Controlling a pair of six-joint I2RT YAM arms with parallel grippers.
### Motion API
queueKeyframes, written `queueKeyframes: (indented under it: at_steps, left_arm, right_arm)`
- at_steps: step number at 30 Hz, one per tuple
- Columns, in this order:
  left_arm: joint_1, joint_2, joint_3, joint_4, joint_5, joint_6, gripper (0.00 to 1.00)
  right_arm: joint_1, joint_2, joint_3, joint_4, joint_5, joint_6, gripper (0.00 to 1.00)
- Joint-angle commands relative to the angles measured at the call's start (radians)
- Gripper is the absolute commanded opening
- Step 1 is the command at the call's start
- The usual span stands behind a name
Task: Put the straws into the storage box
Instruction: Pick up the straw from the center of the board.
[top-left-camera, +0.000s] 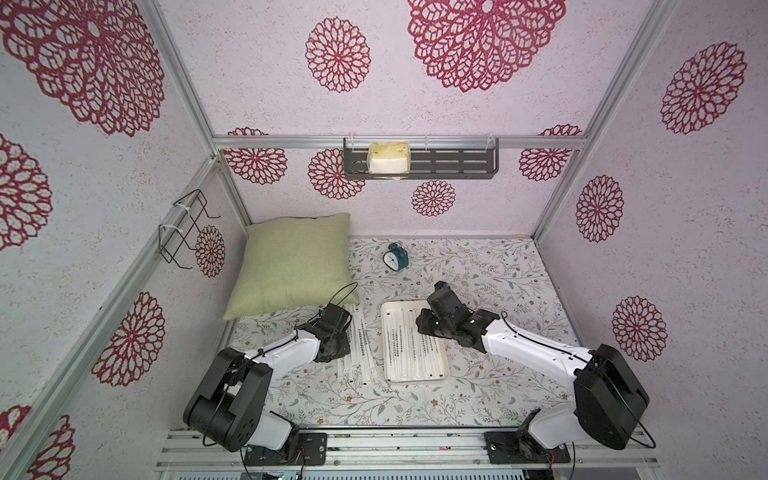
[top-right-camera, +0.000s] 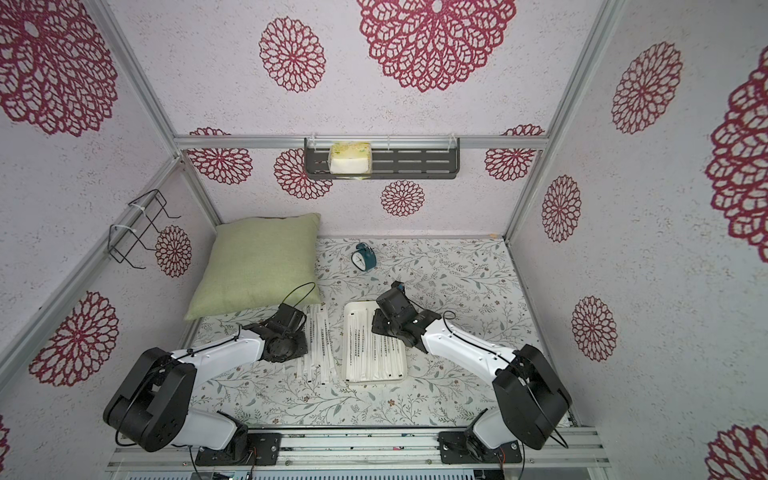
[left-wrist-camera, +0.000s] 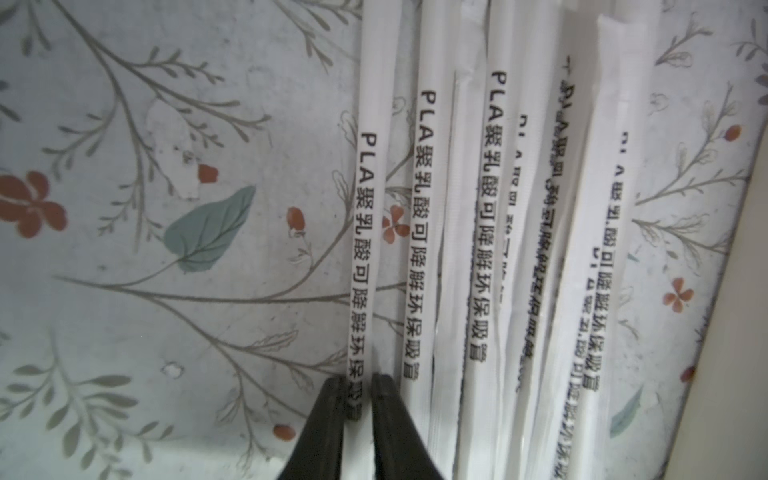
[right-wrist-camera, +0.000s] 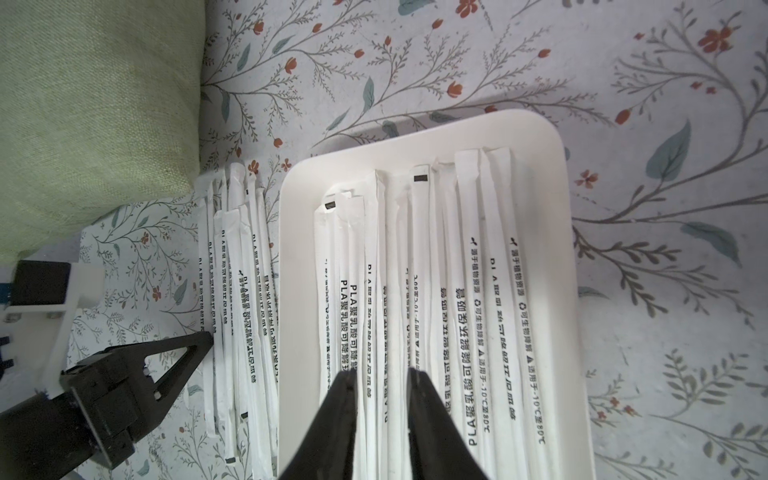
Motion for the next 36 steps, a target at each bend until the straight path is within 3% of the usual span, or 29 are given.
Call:
queueKeyframes:
  at_steps: [1, 11, 15, 17, 20, 25, 30, 36]
  left_arm:
    - [-0.032, 0.006, -0.025, -0.034, -0.003, -0.037, 0.13]
    - [-0.257, -0.391, -0.059, -0.421, -0.024, -0.344, 0.06]
    - [-0.288, -0.52, 0.026, -0.583, -0.069, -0.373, 0.05]
    - [-0.316, -0.537, 0.08, -0.56, -0.093, -0.342, 0.05]
    - [-0.382, -0.483, 0.154, -0.365, -0.101, -0.24, 0.05]
    - [-0.411, -0.211, 0.208, 0.064, 0.003, -0.154, 0.05]
    - [-0.405, 0.033, 0.305, 0.106, 0.032, -0.113, 0.04]
    - [-0.399, 0.124, 0.266, 0.119, 0.071, -0.174, 0.04]
  right_arm:
    - [-0.001, -0.028, -0.011, 0.022, 0.017, 0.011, 0.27]
    - [-0.002, -0.026, -0.009, 0.064, 0.026, 0.003, 0.25]
    - [-0.005, -0.032, -0.008, 0.07, 0.033, -0.004, 0.25]
    - [-0.011, -0.033, -0.01, 0.074, 0.035, -0.008, 0.25]
    - [-0.03, -0.033, -0.011, 0.076, 0.036, -0.023, 0.24]
    - [-0.07, -0.062, -0.011, 0.055, 0.049, -0.046, 0.24]
    - [-0.091, -0.103, -0.036, 0.028, 0.05, -0.056, 0.24]
    - [-0.095, -0.113, -0.08, 0.037, 0.033, -0.051, 0.24]
